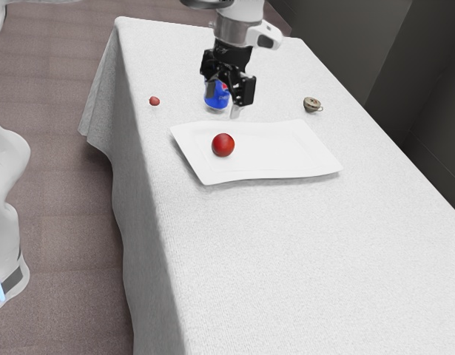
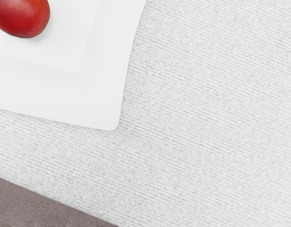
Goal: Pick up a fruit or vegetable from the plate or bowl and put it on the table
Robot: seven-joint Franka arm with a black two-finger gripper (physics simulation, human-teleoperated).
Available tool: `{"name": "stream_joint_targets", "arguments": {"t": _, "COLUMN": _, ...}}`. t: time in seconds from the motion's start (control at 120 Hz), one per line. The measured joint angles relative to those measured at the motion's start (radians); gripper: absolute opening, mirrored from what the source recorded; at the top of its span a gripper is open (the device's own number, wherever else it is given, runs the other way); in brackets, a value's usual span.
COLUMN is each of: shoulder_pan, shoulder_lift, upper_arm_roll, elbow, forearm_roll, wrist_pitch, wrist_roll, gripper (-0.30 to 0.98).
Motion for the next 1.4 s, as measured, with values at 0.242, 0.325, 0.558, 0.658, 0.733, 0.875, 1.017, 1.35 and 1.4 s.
{"name": "stream_joint_targets", "arguments": {"t": 0.242, "shoulder_pan": 0.002, "shoulder_lift": 0.050, "upper_arm_roll": 0.030, "elbow": -0.004, "forearm_roll": 0.007, "wrist_pitch": -0.004, "wrist_roll": -0.210, "gripper": 0.68}}
{"name": "stream_joint_targets", "arguments": {"t": 0.325, "shoulder_pan": 0.069, "shoulder_lift": 0.130, "upper_arm_roll": 0.083, "elbow": -0.003, "forearm_roll": 0.007, "wrist_pitch": -0.001, "wrist_roll": -0.265, "gripper": 0.69}}
{"name": "stream_joint_targets", "arguments": {"t": 0.558, "shoulder_pan": 0.206, "shoulder_lift": 0.262, "upper_arm_roll": 0.102, "elbow": 0.062, "forearm_roll": 0.000, "wrist_pitch": 0.006, "wrist_roll": -0.410, "gripper": 0.69}}
{"name": "stream_joint_targets", "arguments": {"t": 0.658, "shoulder_pan": 0.303, "shoulder_lift": 0.361, "upper_arm_roll": 0.101, "elbow": 0.148, "forearm_roll": -0.022, "wrist_pitch": 0.022, "wrist_roll": -0.459, "gripper": 0.69}}
{"name": "stream_joint_targets", "arguments": {"t": 0.733, "shoulder_pan": 0.318, "shoulder_lift": 0.422, "upper_arm_roll": 0.101, "elbow": 0.209, "forearm_roll": -0.037, "wrist_pitch": 0.037, "wrist_roll": -0.490, "gripper": 0.69}}
{"name": "stream_joint_targets", "arguments": {"t": 0.875, "shoulder_pan": 0.310, "shoulder_lift": 0.504, "upper_arm_roll": 0.091, "elbow": 0.265, "forearm_roll": -0.064, "wrist_pitch": 0.067, "wrist_roll": -0.540, "gripper": 0.69}}
{"name": "stream_joint_targets", "arguments": {"t": 1.017, "shoulder_pan": 0.351, "shoulder_lift": 0.551, "upper_arm_roll": 0.091, "elbow": 0.251, "forearm_roll": -0.131, "wrist_pitch": 0.113, "wrist_roll": -0.577, "gripper": 0.69}}
{"name": "stream_joint_targets", "arguments": {"t": 1.35, "shoulder_pan": 0.370, "shoulder_lift": 0.572, "upper_arm_roll": 0.092, "elbow": 0.170, "forearm_roll": -0.205, "wrist_pitch": 0.210, "wrist_roll": -0.635, "gripper": 0.69}}
{"name": "stream_joint_targets", "arguments": {"t": 1.4, "shoulder_pan": 0.371, "shoulder_lift": 0.578, "upper_arm_roll": 0.091, "elbow": 0.166, "forearm_roll": -0.214, "wrist_pitch": 0.222, "wrist_roll": -0.642, "gripper": 0.69}}
